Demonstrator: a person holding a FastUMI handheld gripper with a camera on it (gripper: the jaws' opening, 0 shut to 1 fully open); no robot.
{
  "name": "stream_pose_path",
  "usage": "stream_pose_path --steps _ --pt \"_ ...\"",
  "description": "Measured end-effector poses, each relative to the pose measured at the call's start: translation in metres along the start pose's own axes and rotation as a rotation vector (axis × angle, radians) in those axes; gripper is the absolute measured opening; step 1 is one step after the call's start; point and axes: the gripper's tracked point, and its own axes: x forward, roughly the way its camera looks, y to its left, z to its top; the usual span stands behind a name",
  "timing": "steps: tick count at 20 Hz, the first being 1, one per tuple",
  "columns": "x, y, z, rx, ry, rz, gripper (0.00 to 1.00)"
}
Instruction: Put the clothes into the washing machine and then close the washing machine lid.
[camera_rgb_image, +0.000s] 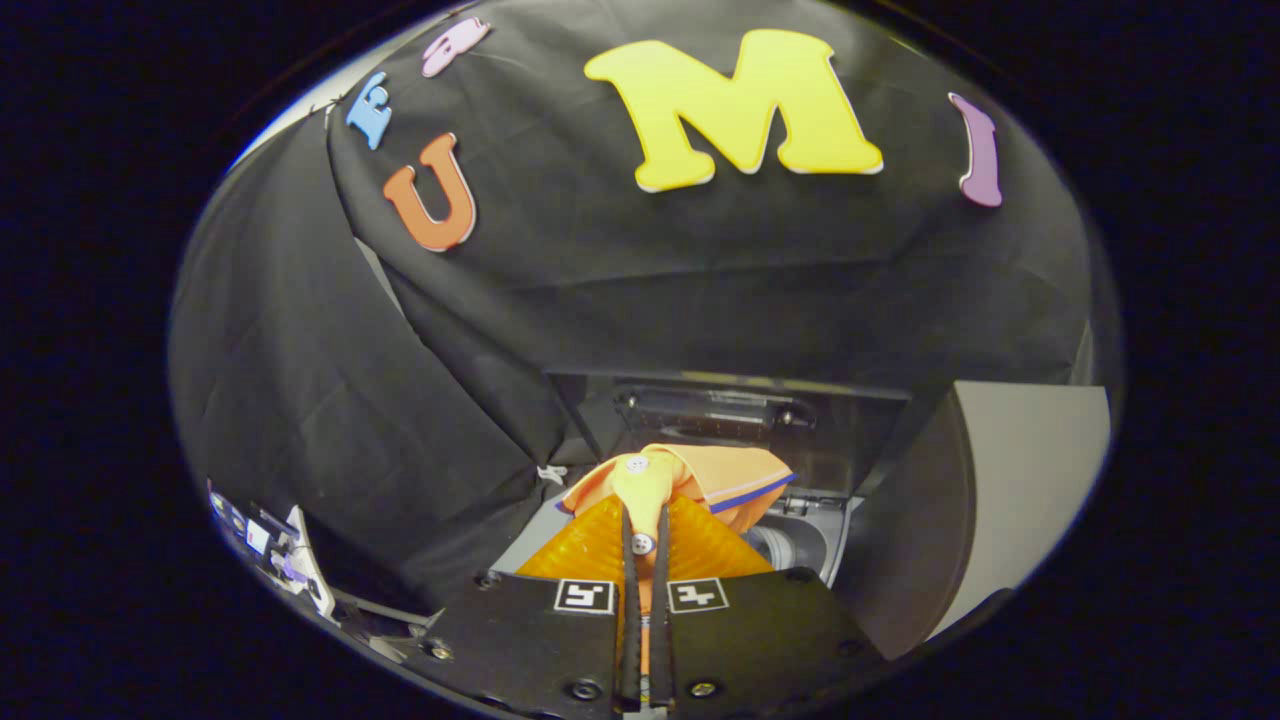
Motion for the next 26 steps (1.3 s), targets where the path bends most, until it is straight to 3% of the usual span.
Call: stream_pose_path --steps 11,18,26 --pt "0.090 -0.041 -0.074 0.067 0.174 -0.123 0.07" --pt "0.111 -0.046 -0.109 0.067 0.259 -0.167 0.07" --pt "0.110 -0.049 -0.112 0.057 0.276 -0.187 0.09"
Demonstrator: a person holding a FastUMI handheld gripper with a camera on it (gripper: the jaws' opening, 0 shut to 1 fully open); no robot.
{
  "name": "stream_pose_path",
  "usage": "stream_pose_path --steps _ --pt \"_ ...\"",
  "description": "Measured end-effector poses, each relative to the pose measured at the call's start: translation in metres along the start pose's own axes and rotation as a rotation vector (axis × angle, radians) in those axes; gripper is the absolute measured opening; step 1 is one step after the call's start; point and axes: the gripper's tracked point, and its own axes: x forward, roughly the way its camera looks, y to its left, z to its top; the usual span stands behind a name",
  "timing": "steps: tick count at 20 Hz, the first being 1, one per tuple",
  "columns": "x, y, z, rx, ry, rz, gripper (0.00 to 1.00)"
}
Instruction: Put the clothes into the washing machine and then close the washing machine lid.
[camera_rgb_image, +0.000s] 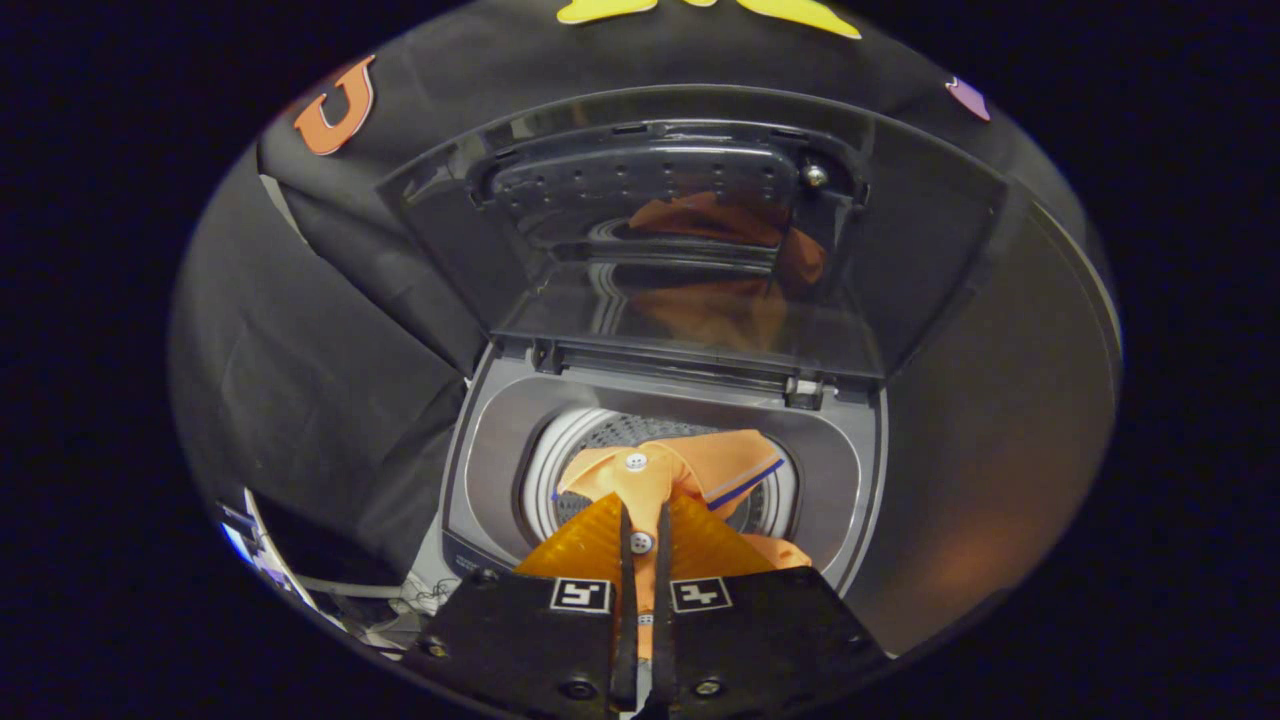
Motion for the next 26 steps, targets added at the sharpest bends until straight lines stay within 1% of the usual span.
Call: stream_pose_path --steps 1,2,3,5,7,12,18,20,22,26 --pt "0.000 0.000 -0.001 0.003 0.000 0.003 0.14" --pt "-0.002 0.002 -0.005 0.005 0.005 0.013 0.21" --pt "-0.005 -0.001 -0.004 0.002 0.008 0.000 0.29" --pt "-0.008 -0.004 -0.005 -0.004 -0.005 -0.009 0.57" --pt "-0.013 -0.001 -0.004 -0.006 -0.016 -0.001 0.85" --pt "-0.025 -0.006 -0.006 -0.023 -0.040 -0.039 0.85" --pt "-0.043 -0.008 -0.009 -0.011 -0.071 -0.053 0.85" --pt "-0.055 -0.004 -0.007 0.003 -0.096 -0.039 0.85" --pt "-0.065 -0.008 -0.004 -0.005 -0.128 -0.057 0.85" --pt "-0.096 -0.007 0.007 0.014 -0.187 -0.062 0.85"
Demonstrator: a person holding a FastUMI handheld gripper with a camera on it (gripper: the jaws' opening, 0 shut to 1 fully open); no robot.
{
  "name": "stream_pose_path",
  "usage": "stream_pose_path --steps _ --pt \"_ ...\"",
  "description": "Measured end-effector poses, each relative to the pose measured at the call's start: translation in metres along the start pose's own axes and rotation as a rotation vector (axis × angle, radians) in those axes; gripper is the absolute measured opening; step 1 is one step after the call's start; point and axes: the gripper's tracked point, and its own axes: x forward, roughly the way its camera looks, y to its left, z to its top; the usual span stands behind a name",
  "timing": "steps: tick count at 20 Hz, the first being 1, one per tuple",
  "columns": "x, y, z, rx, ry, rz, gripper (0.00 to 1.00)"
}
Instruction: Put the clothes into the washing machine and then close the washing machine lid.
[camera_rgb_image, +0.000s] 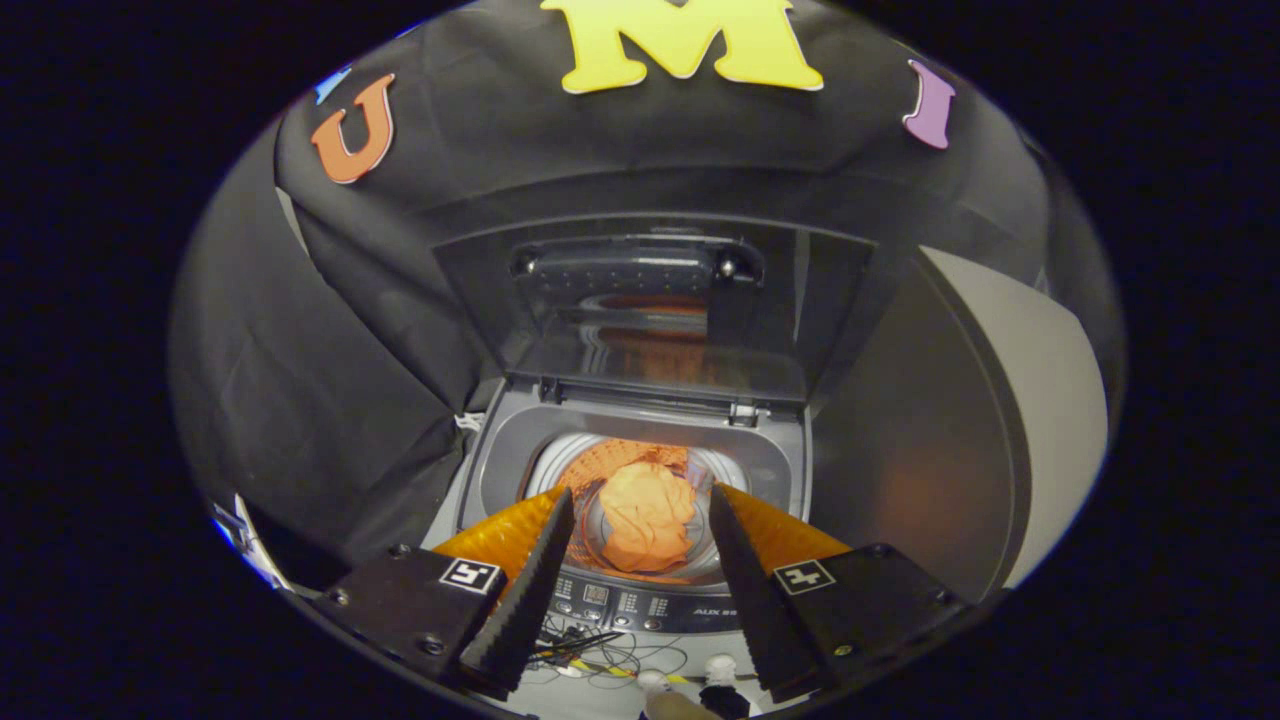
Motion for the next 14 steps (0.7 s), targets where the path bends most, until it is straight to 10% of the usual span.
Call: stream_pose_path --steps 14 --pt "-0.115 0.024 0.064 0.006 -0.281 -0.051 0.85"
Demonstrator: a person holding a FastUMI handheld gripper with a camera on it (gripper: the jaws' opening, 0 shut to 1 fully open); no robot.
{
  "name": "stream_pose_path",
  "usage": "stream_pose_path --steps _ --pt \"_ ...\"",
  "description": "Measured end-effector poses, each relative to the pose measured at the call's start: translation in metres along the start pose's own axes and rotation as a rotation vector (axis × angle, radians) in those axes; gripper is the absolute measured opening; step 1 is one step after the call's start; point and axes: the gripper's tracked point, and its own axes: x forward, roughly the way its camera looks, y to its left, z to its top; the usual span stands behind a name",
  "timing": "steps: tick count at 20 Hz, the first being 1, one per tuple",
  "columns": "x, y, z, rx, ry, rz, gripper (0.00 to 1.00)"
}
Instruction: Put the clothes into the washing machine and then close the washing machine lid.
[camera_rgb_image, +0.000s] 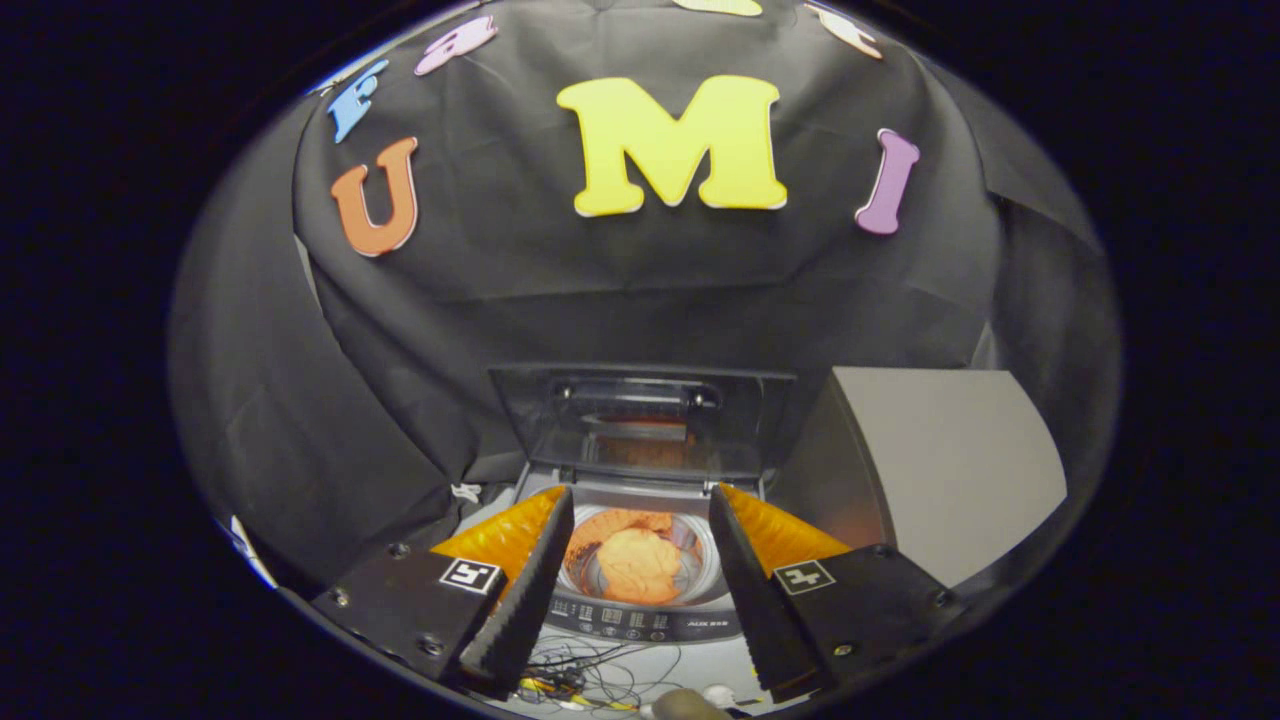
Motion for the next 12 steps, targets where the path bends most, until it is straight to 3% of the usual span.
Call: stream_pose_path --steps 8,12 --pt "-0.007 0.011 0.067 0.036 -0.116 0.021 0.85" --pt "0.015 0.013 0.095 0.011 -0.134 0.019 0.95"
